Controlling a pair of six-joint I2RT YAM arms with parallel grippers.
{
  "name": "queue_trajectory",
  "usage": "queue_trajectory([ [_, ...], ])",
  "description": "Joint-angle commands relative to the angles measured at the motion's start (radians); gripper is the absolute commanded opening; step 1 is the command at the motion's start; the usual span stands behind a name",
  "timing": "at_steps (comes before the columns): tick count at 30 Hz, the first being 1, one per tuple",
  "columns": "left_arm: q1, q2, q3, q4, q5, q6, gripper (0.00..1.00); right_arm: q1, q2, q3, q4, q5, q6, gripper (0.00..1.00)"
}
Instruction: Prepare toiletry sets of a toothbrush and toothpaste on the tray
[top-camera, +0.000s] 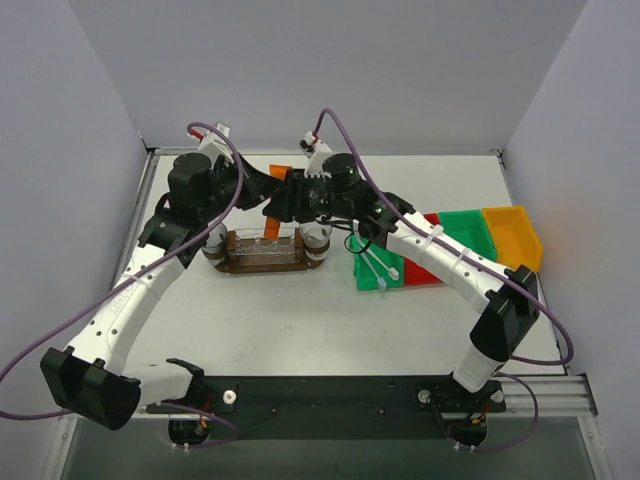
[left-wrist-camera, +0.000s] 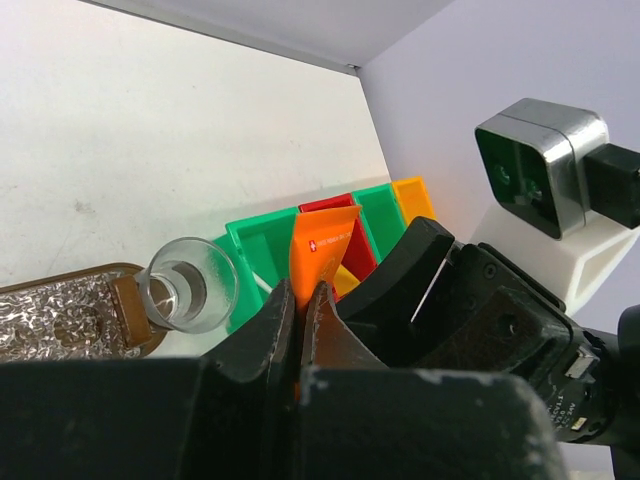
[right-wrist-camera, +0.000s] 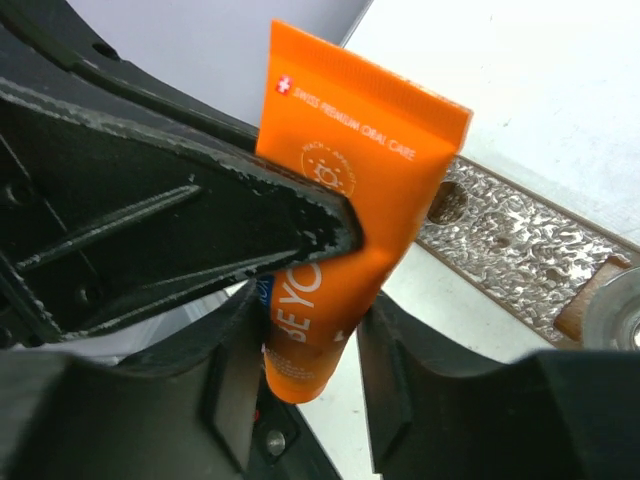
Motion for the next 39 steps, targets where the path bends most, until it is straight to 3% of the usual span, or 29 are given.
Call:
queue_trajectory([
  [1, 0.0, -0.038, -0.004, 0.082, 0.027, -0.021, 0.0, 0.003, 0.02, 0.05, 0.055, 0.015, -0.004, 0.29],
  [2, 0.001, -0.04, -0.007, 0.083, 0.039, -0.013, 0.01, 0.003, 0.022, 0.053, 0.046, 0.02, -0.007, 0.26],
  [4, 0.004, -0.049, -0.008, 0.082, 0.051, 0.001, 0.12, 0.0, 0.017, 0.053, 0.035, 0.025, -0.018, 0.22],
  [5, 0.006, -0.053, -0.008, 0.082, 0.064, 0.019, 0.23, 0.0, 0.009, 0.05, 0.023, 0.026, -0.026, 0.22],
  [6, 0.012, -0.058, -0.008, 0.079, 0.071, 0.025, 0.46, -0.004, 0.005, 0.046, 0.018, 0.026, -0.033, 0.2],
  [9, 0.026, -0.064, 0.001, 0.071, 0.105, 0.05, 0.7, -0.021, -0.024, 0.021, -0.01, -0.003, -0.073, 0.19],
  [10, 0.038, -0.063, 0.004, 0.068, 0.116, 0.056, 0.73, -0.033, -0.035, 0.003, -0.01, -0.014, -0.084, 0.18],
  [14, 0.061, -0.052, 0.019, 0.043, 0.194, 0.079, 0.79, -0.053, -0.09, -0.025, -0.114, -0.09, -0.164, 0.18],
  [18, 0.072, -0.014, 0.054, 0.004, 0.303, 0.134, 0.8, -0.054, -0.116, -0.007, -0.275, -0.182, -0.335, 0.18],
  [23, 0.073, 0.031, 0.114, -0.072, 0.438, 0.237, 0.8, -0.054, -0.155, -0.011, -0.433, -0.262, -0.431, 0.18],
  [31, 0.072, 0.097, 0.145, -0.135, 0.61, 0.277, 0.8, -0.046, -0.158, 0.016, -0.551, -0.311, -0.517, 0.18],
  [39, 0.055, 0.129, 0.157, -0.203, 0.662, 0.315, 0.77, -0.037, -0.12, 0.075, -0.59, -0.334, -0.552, 0.18],
])
